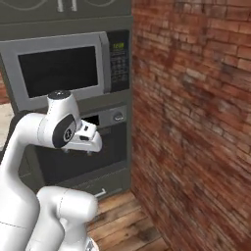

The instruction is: Navigate to the microwave.

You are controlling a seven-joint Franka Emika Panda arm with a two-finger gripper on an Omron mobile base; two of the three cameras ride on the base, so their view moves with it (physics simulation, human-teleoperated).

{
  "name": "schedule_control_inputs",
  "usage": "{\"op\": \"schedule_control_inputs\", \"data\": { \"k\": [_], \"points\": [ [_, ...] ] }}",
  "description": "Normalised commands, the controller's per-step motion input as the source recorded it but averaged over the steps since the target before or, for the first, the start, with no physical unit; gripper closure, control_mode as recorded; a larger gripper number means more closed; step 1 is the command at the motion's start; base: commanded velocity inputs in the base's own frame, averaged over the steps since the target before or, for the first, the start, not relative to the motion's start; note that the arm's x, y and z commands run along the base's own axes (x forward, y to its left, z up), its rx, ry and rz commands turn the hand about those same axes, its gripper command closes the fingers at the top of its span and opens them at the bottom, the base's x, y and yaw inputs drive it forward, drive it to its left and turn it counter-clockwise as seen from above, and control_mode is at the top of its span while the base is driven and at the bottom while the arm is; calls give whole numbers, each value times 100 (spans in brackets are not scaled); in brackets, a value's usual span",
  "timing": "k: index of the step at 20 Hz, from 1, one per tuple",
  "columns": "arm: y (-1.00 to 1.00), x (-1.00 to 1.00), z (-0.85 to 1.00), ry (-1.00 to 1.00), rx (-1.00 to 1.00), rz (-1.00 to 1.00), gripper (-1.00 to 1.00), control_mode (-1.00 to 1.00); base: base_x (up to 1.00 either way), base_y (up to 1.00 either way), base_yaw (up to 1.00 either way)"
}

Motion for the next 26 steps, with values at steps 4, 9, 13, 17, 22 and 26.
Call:
{"op": "schedule_control_inputs", "data": {
  "k": [4, 9, 13, 17, 22, 26],
  "points": [
    [0, 0, 0, 0, 0, 0, -100, 100, 100, -29, 46],
    [0, 0, 0, 0, 0, 0, -100, 100, 81, -18, 44],
    [0, 0, 0, 0, 0, 0, -100, 100, 90, -16, 41],
    [0, 0, 0, 0, 0, 0, -100, 100, 88, -17, 38],
    [0, 0, 0, 0, 0, 0, -100, 100, 24, -56, 28],
    [0, 0, 0, 0, 0, 0, -100, 100, 0, -67, 18]
  ]
}}
